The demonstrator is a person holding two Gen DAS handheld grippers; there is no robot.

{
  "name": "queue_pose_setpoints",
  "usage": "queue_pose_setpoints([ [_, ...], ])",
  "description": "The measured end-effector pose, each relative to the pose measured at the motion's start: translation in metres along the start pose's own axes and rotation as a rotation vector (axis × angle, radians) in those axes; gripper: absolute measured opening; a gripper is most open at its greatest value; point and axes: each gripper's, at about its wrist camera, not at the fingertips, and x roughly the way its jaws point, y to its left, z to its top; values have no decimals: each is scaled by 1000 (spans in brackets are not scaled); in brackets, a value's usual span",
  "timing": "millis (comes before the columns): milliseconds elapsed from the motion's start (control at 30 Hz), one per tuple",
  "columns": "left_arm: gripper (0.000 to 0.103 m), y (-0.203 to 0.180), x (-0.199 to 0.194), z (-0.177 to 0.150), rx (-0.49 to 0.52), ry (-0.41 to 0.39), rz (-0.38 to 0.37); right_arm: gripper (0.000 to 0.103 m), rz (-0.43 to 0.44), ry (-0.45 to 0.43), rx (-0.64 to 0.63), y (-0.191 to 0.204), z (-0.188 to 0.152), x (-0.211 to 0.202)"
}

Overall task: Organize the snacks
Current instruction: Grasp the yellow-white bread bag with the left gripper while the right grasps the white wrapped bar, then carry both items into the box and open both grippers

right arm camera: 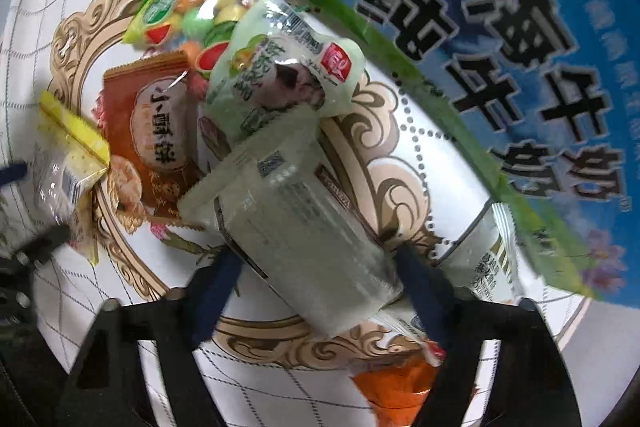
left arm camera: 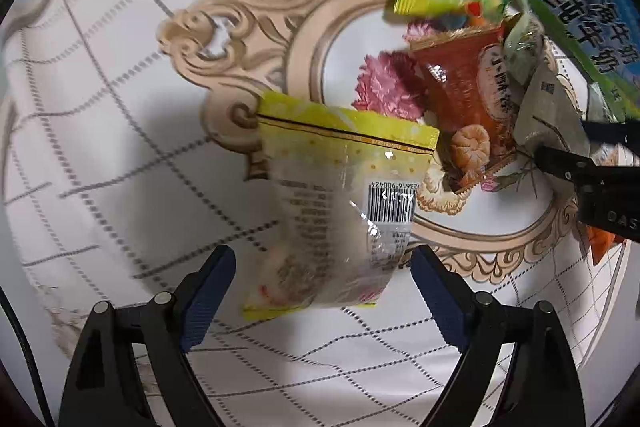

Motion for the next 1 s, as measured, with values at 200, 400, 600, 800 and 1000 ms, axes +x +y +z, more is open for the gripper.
queue_pose_setpoints([
  [200,64,-11,9,9,36,-35,14,58,174,58,346,-28,-35,3],
  [400,56,-46,18,-4,128,-31,20,58,350,63,671,-46,-118,17],
  [600,53,-87,35,-34,251,30,-18,63,391,62,743,-51,-170,23],
  [800,55,-81,53,-23,237,67,-39,72,276,-12,614,-42,-160,9],
  [1000,55,-72,50,-18,233,57,-23,56,217,-25,541,-20,-147,20],
])
